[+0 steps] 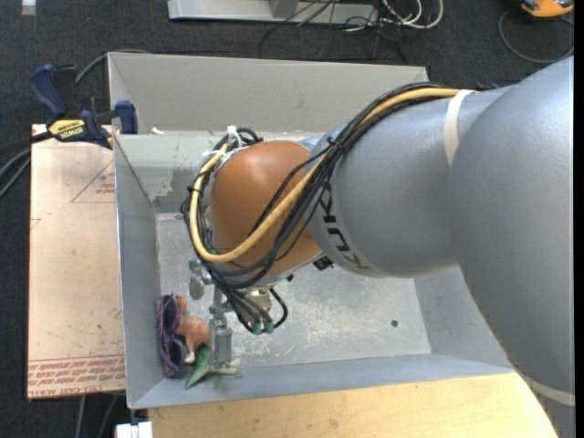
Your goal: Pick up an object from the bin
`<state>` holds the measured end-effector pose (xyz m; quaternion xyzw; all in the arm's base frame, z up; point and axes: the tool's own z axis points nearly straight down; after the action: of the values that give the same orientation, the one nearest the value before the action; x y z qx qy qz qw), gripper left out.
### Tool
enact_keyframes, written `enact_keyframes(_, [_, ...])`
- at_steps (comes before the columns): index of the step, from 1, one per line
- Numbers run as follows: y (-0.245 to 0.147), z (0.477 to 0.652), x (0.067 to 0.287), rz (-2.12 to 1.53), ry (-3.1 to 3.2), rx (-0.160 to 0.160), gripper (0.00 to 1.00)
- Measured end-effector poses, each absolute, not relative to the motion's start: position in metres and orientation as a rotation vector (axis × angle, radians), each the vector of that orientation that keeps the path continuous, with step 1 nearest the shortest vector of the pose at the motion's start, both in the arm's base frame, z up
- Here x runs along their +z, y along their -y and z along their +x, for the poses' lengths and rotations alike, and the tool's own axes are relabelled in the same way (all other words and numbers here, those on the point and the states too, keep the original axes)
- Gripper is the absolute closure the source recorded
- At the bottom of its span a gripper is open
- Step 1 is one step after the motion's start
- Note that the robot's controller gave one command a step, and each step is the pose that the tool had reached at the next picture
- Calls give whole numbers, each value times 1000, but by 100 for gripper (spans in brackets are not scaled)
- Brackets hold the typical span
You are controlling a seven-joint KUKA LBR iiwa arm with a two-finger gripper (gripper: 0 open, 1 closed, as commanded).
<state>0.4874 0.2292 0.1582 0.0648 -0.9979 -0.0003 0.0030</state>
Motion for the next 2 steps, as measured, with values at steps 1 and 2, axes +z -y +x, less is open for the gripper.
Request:
enact_keyframes(1, [-233, 482, 141, 372, 3119, -3, 0])
enact_keyframes(2, [-251, 494, 95, 938, 2993, -6, 0])
